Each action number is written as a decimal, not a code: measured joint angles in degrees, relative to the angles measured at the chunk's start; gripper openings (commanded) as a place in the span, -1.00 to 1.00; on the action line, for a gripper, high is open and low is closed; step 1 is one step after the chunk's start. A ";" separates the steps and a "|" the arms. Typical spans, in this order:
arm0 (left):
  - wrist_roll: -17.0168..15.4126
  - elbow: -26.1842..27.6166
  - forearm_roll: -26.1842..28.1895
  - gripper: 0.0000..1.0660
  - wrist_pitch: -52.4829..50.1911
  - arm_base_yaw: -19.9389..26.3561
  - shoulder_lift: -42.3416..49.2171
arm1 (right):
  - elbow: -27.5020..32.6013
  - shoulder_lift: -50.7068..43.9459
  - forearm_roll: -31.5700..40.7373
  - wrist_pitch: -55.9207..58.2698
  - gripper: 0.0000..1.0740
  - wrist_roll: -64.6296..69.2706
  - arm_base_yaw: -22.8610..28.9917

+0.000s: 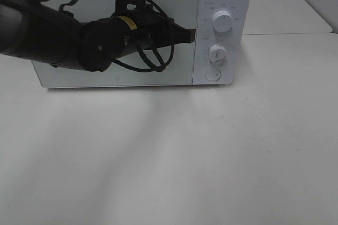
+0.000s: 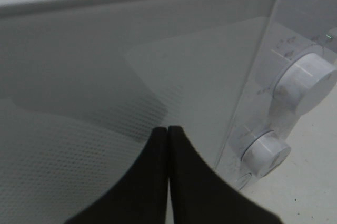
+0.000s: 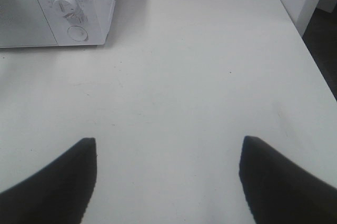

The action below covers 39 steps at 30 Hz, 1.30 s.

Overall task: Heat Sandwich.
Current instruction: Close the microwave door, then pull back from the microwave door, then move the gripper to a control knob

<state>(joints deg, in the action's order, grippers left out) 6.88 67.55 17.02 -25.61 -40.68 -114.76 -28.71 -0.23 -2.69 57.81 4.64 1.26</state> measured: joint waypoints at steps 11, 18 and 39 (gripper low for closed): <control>-0.23 -2.86 0.23 -1.00 21.31 0.40 8.02 | 0.00 0.00 0.00 0.00 0.34 0.00 0.00; -0.23 -2.86 0.23 -0.07 35.98 0.40 10.94 | 0.00 0.00 0.00 0.00 0.34 0.00 0.00; -2.86 -2.92 -0.52 0.83 75.80 3.84 19.14 | 0.00 0.00 0.00 0.00 0.33 0.00 0.00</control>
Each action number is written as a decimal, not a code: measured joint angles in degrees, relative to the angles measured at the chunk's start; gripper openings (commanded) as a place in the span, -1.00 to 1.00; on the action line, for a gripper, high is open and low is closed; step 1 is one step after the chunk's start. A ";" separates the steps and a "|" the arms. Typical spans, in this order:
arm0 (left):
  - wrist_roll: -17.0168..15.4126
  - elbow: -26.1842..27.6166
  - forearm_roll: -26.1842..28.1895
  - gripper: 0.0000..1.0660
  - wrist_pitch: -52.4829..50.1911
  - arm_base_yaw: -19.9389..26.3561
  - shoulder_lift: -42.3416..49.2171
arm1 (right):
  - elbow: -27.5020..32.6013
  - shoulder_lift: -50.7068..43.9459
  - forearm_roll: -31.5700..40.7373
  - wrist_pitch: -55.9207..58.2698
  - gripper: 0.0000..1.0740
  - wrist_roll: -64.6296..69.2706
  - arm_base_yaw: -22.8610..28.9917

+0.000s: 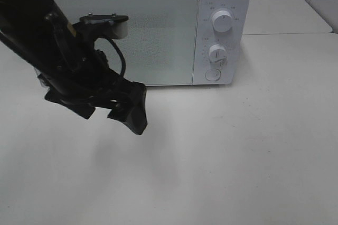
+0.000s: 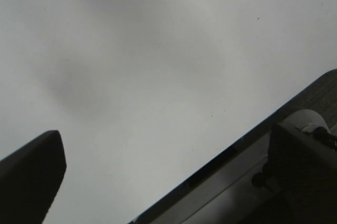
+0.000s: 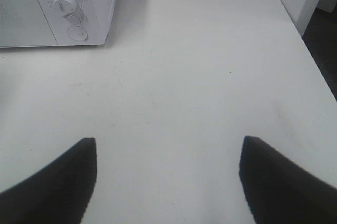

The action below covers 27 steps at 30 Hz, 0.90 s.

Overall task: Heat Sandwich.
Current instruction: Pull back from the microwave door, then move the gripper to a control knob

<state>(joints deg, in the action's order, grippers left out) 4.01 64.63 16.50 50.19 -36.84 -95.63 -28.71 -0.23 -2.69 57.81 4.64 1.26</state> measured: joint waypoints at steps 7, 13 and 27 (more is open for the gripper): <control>-0.23 0.00 -0.69 0.83 6.59 8.19 3.90 | 0.00 0.00 0.00 0.00 0.33 0.00 0.00; -0.23 0.00 -3.15 0.83 10.77 18.16 8.94 | 0.00 0.00 0.00 0.00 0.33 0.00 0.00; -0.46 0.00 -8.42 0.83 18.51 33.58 17.48 | 0.00 0.00 0.00 0.00 0.33 0.00 0.00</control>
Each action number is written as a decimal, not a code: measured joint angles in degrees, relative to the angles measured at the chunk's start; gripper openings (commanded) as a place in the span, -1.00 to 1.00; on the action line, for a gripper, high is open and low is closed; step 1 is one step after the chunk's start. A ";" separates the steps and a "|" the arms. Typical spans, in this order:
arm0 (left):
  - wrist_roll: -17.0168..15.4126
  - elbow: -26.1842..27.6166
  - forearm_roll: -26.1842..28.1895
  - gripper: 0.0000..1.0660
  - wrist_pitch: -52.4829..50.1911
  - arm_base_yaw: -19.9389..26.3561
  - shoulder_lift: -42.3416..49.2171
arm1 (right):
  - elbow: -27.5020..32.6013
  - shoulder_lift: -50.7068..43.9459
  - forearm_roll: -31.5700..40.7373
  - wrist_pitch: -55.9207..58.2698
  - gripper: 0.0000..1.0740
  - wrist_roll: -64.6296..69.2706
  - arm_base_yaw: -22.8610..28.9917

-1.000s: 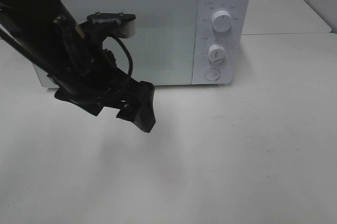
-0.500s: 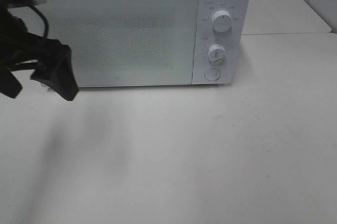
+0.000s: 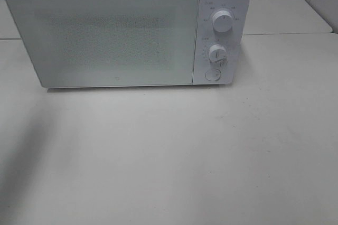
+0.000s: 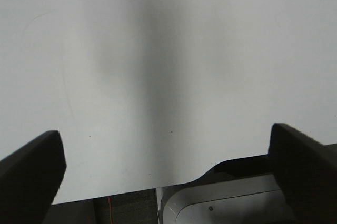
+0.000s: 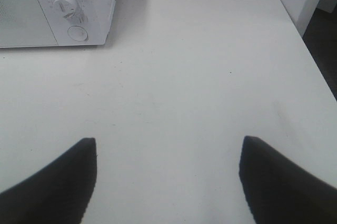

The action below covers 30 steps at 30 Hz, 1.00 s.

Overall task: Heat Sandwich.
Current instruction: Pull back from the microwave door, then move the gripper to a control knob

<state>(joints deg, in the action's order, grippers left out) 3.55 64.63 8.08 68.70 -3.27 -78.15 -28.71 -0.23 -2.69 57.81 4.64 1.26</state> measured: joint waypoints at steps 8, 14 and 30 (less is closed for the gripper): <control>-1.32 -6.07 -1.20 0.83 -0.57 5.79 9.97 | 0.00 0.00 0.00 0.00 0.33 0.00 0.00; -1.66 -13.18 -2.92 0.83 -2.41 5.84 19.77 | 0.00 0.00 0.00 0.00 0.33 0.00 0.00; -1.72 -28.19 -4.47 0.83 -3.32 5.90 48.87 | 0.00 0.00 0.00 0.00 0.33 0.00 0.00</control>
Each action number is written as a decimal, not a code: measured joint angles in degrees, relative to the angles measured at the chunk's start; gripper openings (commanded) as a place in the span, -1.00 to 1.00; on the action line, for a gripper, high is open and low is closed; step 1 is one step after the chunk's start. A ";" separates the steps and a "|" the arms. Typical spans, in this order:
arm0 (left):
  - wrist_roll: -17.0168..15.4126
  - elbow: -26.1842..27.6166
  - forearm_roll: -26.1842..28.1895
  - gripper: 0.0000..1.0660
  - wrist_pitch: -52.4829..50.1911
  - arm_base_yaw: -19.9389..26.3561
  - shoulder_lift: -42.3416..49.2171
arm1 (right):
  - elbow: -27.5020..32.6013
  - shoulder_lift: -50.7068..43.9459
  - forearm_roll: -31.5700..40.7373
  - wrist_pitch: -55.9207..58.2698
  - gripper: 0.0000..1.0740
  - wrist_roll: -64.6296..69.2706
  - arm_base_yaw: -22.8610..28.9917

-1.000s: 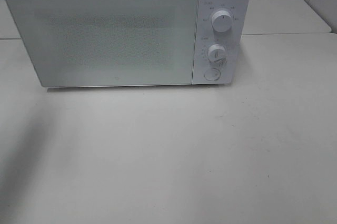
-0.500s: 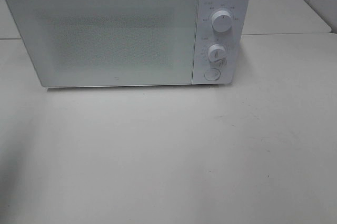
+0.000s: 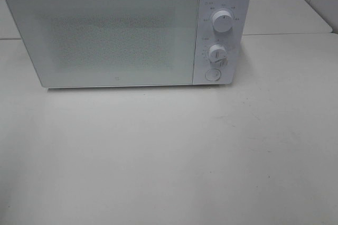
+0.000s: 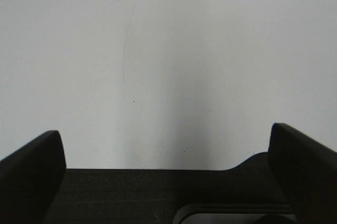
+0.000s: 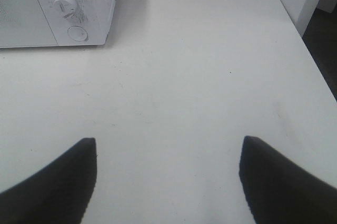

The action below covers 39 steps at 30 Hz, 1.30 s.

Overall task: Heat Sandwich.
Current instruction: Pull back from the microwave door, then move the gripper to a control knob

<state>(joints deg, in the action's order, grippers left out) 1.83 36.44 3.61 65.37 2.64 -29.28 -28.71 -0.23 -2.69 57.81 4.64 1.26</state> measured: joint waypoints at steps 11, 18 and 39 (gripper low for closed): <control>0.00 -6.02 -0.06 0.83 -1.72 0.00 18.33 | 0.00 0.00 0.00 0.00 0.33 0.00 0.00; 0.00 -6.70 -0.06 0.83 -2.98 0.00 26.53 | 0.00 0.00 0.00 0.00 0.33 0.00 0.00; 0.00 -6.70 -0.06 0.83 -3.15 0.00 29.51 | 0.00 0.00 0.00 0.00 0.33 0.00 0.00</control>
<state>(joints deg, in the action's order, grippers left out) 1.83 29.74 3.55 62.22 2.64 0.23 -28.71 -0.23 -2.69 57.81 4.64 1.26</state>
